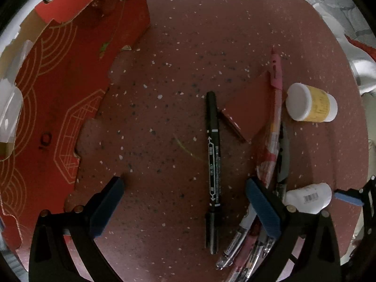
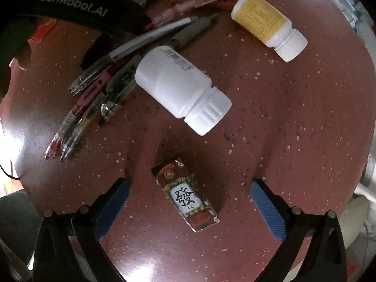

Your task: Organize rigid objects

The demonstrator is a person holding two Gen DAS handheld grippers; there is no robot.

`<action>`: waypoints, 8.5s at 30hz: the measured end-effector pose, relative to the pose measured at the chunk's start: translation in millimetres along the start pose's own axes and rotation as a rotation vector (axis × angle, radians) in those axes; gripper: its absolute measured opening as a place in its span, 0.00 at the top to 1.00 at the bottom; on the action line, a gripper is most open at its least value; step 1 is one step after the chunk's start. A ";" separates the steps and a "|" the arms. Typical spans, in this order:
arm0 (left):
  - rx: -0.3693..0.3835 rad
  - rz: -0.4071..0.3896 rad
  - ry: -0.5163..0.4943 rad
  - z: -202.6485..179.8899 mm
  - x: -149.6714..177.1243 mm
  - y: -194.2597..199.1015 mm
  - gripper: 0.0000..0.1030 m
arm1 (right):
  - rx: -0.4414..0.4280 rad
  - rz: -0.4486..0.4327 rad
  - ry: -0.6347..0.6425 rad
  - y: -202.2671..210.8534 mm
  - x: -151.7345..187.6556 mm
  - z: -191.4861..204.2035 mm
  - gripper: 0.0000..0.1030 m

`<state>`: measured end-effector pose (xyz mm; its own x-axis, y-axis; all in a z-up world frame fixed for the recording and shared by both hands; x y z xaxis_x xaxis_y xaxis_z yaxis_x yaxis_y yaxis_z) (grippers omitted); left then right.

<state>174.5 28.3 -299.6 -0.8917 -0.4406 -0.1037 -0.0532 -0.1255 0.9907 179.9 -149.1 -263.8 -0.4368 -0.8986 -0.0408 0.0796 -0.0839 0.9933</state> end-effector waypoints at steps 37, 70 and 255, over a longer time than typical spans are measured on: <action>0.084 0.056 -0.093 -0.6 98.6 103.7 0.91 | -0.241 -0.099 -0.408 58.4 61.1 52.9 0.76; 0.024 -0.094 -0.057 34.7 119.9 175.1 0.91 | -0.092 -0.261 -0.304 125.8 45.5 68.8 0.76; 0.051 0.039 0.114 5.6 -20.1 8.5 0.00 | -0.053 -0.141 0.187 -1.6 -56.3 40.6 0.28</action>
<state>189.4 41.1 -288.6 -0.8369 -0.5426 -0.0719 -0.0454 -0.0622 0.9970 168.0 -80.9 -258.7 -0.2738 -0.9401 -0.2031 0.0786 -0.2323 0.9695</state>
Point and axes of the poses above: each gripper's, at about its wrist camera, not at the fingertips, and y roughly against the way its jaws point, z to its left, x to its underside, the point moved 6 cm from there along -y, roughly the way its jaws point, and after that the axes turned 5 degrees about -x, right-handed, at the moved point
